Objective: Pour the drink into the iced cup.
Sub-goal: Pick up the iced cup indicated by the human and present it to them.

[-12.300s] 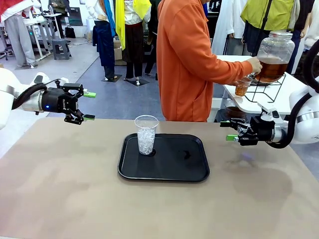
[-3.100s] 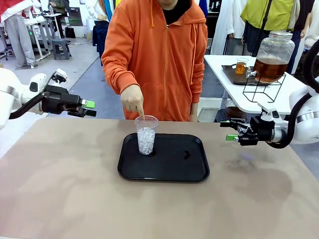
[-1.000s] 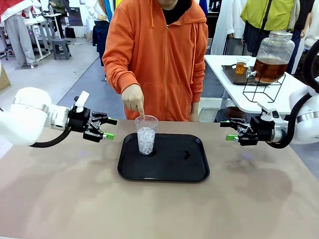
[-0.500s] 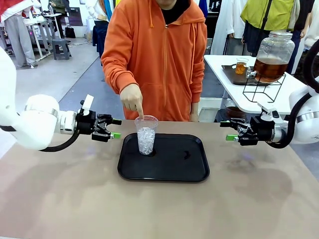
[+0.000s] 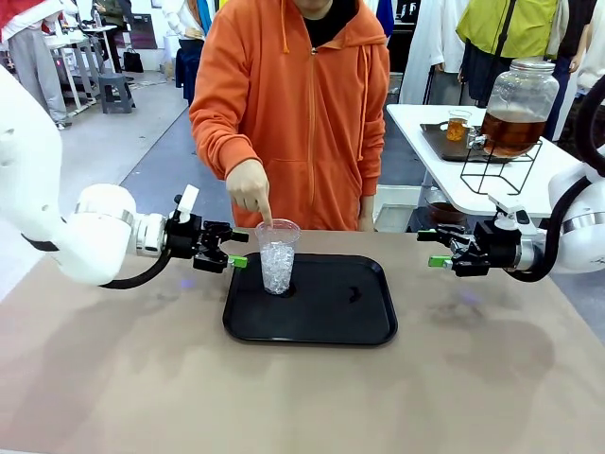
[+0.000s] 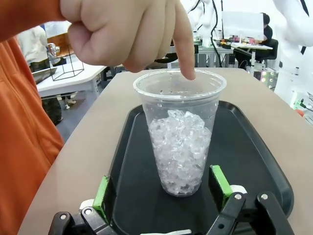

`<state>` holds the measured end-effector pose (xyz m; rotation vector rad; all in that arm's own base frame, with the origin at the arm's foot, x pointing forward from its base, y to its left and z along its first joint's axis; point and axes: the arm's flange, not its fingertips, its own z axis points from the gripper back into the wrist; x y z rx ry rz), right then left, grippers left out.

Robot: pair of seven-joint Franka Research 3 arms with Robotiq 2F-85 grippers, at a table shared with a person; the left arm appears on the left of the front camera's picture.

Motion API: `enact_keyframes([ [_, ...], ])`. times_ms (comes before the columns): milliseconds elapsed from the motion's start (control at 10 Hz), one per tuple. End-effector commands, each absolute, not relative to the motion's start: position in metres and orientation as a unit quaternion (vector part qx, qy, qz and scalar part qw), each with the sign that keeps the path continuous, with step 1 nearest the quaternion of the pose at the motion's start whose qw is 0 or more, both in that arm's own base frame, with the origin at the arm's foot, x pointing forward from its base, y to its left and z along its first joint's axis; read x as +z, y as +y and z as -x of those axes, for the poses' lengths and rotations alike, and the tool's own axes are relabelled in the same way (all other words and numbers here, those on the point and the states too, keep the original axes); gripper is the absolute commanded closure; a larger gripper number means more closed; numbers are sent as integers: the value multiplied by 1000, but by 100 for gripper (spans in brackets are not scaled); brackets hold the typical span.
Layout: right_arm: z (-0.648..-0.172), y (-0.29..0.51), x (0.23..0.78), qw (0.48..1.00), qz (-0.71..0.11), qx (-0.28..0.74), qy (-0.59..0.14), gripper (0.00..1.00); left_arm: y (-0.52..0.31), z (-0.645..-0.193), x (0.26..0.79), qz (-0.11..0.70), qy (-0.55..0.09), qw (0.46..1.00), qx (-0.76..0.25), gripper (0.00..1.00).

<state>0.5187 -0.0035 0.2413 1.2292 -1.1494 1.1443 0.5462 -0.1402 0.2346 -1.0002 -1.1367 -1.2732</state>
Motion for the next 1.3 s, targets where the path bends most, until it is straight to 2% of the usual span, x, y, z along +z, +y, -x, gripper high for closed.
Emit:
enact_keyframes([
  [0,-520,-3,244,523,-513,478,-484,0,-149,-555,234,429,-482,560,-519,0],
  [1200,-520,-3,244,523,-513,478,-484,0,-183,-545,233,478,-446,508,-561,0],
])
